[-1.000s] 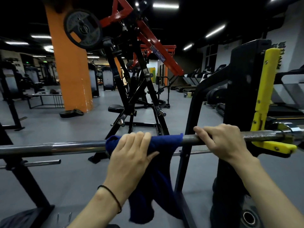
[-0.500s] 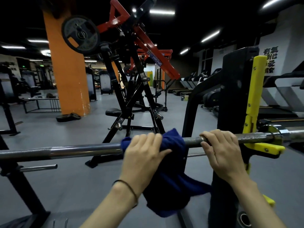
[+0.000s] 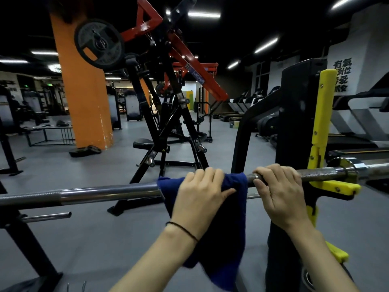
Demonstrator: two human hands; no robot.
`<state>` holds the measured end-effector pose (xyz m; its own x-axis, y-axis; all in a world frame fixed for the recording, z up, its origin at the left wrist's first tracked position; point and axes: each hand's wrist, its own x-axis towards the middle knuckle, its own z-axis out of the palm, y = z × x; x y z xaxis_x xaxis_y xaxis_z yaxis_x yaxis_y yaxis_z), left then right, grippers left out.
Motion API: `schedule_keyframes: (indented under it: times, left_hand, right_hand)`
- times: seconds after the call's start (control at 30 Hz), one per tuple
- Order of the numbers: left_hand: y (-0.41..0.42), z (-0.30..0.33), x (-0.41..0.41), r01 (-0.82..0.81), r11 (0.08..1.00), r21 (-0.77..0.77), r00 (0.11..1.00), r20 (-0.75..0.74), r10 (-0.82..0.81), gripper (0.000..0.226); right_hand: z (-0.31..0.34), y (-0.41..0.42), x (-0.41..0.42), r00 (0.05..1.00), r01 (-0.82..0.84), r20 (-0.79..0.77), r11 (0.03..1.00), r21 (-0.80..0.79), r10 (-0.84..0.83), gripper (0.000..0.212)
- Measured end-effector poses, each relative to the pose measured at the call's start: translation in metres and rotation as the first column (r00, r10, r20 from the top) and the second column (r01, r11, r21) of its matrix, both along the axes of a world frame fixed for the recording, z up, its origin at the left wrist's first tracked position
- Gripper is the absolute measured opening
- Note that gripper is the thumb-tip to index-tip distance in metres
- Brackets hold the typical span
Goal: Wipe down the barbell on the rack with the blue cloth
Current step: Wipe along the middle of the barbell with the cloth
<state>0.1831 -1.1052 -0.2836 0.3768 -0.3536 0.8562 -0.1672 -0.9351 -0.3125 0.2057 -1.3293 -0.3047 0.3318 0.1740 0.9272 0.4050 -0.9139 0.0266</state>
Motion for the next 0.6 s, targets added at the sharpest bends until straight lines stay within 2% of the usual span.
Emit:
schedule_keyframes:
  times: [0.2, 0.33, 0.47, 0.6]
  left_hand:
    - [0.066, -0.005, -0.015, -0.04, 0.999, 0.016, 0.998, 0.049, 0.039, 0.048]
    - [0.013, 0.006, -0.005, -0.011, 0.998, -0.06, 1.0, -0.007, 0.01, 0.047]
    - [-0.05, 0.019, 0.006, 0.066, 0.993, -0.097, 0.996, -0.046, -0.071, 0.044]
    - [-0.036, 0.02, 0.009, 0.087, 0.994, -0.061, 0.98, -0.174, -0.096, 0.046]
  right_hand:
    - [0.0, 0.011, -0.001, 1.0, 0.005, 0.027, 0.998, 0.066, -0.007, 0.036]
    - [-0.001, 0.019, 0.001, 1.0, 0.024, 0.017, 0.992, 0.123, -0.026, 0.036]
    - [0.0, 0.013, 0.0, 0.999, 0.023, 0.029, 0.996, 0.081, -0.026, 0.04]
    - [0.002, 0.004, -0.001, 1.0, 0.009, 0.022, 0.999, 0.031, -0.009, 0.037]
